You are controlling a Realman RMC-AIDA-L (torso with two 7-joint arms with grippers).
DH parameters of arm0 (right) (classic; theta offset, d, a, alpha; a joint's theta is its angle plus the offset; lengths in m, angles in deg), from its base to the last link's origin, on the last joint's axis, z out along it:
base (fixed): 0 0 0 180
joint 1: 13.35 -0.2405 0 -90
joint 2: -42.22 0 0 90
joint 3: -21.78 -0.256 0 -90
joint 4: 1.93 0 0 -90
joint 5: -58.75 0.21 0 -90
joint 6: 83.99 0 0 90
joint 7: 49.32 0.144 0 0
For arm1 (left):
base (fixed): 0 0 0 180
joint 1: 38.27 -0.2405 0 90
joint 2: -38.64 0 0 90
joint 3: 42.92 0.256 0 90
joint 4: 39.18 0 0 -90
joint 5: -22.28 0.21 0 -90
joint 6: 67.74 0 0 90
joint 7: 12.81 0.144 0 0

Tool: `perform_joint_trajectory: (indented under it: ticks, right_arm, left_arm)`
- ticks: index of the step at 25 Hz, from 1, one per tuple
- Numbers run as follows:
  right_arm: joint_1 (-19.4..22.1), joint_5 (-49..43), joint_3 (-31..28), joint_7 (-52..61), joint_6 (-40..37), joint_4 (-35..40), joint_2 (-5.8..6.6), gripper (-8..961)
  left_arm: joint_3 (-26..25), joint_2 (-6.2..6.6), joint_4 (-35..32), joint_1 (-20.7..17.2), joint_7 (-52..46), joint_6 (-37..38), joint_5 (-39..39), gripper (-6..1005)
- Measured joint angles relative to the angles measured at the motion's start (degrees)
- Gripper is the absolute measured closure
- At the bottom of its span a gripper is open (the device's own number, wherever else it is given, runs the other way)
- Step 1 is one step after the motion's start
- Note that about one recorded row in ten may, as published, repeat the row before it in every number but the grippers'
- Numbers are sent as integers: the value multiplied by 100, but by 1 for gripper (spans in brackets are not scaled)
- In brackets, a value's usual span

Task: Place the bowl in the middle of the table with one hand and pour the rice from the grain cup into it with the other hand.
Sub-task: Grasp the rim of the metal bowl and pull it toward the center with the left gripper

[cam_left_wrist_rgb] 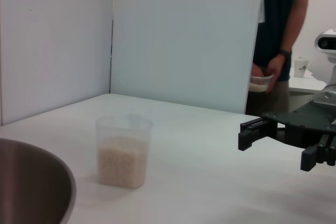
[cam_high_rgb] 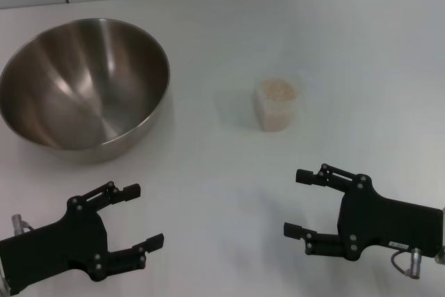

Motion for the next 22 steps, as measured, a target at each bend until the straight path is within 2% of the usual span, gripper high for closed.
perform_joint_trajectory:
  ticks: [7, 11, 13, 17, 19, 21, 22]
  right_arm:
    - [-7, 0, 25, 0, 69, -10, -14, 123]
    - [-8, 0, 22, 0, 72, -11, -16, 123]
    - [-5, 0, 24, 0, 72, -12, -18, 123]
    - [-2, 0, 28, 0, 72, -11, -18, 123]
    - [0, 0, 28, 4, 72, -11, -21, 123]
    - [0, 0, 28, 8, 72, -11, -25, 123]
    - [2, 0, 28, 10, 71, -11, -26, 123]
  left_arm:
    - [5, -8, -6, 12, 0, -50, 2, 139]
    - [-11, 8, -45, 18, 29, 306, -3, 139]
    - [-211, -9, -201, 23, -86, 541, -31, 139]
    - [-1000, -153, -906, 25, -930, 602, -46, 145]
    - [-1387, -210, -1504, 21, -1720, 179, -20, 150]
    - [-1532, -221, -2319, 2, -2814, -718, 0, 154]
    - [-1533, -215, -2522, 4, -3109, -984, 5, 156]
